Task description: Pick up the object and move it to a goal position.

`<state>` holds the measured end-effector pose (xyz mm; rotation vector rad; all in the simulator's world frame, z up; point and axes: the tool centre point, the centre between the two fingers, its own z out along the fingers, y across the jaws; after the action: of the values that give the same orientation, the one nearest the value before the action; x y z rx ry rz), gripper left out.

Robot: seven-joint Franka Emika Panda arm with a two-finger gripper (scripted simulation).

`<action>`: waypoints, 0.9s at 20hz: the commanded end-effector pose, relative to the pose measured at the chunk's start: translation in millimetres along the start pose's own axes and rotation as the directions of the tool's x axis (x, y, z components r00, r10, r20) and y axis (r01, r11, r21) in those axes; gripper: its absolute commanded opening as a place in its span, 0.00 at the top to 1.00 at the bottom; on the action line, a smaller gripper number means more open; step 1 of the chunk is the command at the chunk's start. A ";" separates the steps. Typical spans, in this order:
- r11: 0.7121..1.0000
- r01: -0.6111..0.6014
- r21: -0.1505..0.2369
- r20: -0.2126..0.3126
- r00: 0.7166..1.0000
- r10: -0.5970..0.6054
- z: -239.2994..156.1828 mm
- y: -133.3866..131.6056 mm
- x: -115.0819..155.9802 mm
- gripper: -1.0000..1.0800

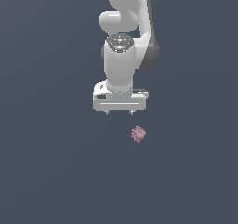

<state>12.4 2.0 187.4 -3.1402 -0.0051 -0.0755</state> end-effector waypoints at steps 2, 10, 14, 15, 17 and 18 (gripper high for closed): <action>1.000 0.000 0.000 0.000 1.000 0.000 -0.1 0.3 0.0 0.04; 1.000 0.023 -0.003 0.012 1.000 -0.023 2.1 5.0 1.7 0.04; 1.000 0.024 -0.003 0.011 1.000 -0.024 2.0 4.9 1.6 0.04; 1.000 0.021 -0.003 0.011 1.000 -0.021 2.1 4.7 1.7 0.04; 1.000 0.012 -0.003 0.011 1.000 -0.012 2.9 3.7 2.0 0.04; 1.000 0.005 -0.003 0.012 1.000 -0.005 3.5 3.1 2.2 0.04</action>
<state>14.5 -2.0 184.8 -3.1441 -0.0240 -0.0578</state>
